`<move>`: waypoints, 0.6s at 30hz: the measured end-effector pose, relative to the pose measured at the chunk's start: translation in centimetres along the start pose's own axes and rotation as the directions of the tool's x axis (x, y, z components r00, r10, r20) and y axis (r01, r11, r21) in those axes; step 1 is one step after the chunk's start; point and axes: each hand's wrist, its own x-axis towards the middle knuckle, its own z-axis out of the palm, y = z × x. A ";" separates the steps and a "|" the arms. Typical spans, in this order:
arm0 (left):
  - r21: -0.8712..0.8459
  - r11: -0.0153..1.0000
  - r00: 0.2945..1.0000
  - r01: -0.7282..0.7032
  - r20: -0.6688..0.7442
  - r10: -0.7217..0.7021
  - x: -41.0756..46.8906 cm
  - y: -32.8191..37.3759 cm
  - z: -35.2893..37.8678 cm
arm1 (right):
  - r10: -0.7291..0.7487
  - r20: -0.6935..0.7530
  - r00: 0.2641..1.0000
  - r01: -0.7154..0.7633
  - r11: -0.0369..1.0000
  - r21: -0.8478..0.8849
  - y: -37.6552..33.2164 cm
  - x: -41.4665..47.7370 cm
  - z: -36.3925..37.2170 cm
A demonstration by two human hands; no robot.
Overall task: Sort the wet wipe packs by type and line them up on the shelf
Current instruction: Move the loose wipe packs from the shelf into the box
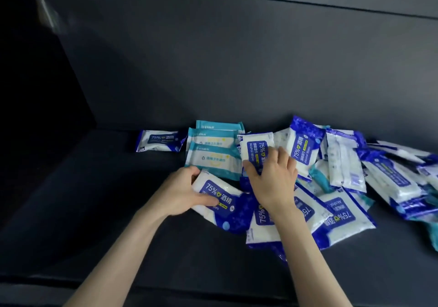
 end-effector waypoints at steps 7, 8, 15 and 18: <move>-0.294 0.951 0.984 -0.093 -0.172 0.043 2.0 -0.5 -1.6 | 0.147 0.022 0.989 -0.149 0.985 0.086 0.3 3.0 -0.1; -0.317 0.944 0.976 -0.092 -0.215 0.023 2.4 -0.6 -1.6 | 0.160 0.023 0.987 -0.162 0.979 0.121 0.3 3.2 0.0; -0.307 0.949 0.911 -0.078 -0.408 -0.057 4.2 -1.2 -2.9 | 0.079 0.045 0.996 -0.091 0.824 0.559 -0.9 3.1 -0.2; -0.193 0.976 0.897 -0.103 -0.442 0.007 5.8 -2.0 -4.0 | 0.034 0.053 0.998 -0.061 0.727 0.684 -1.8 3.3 0.2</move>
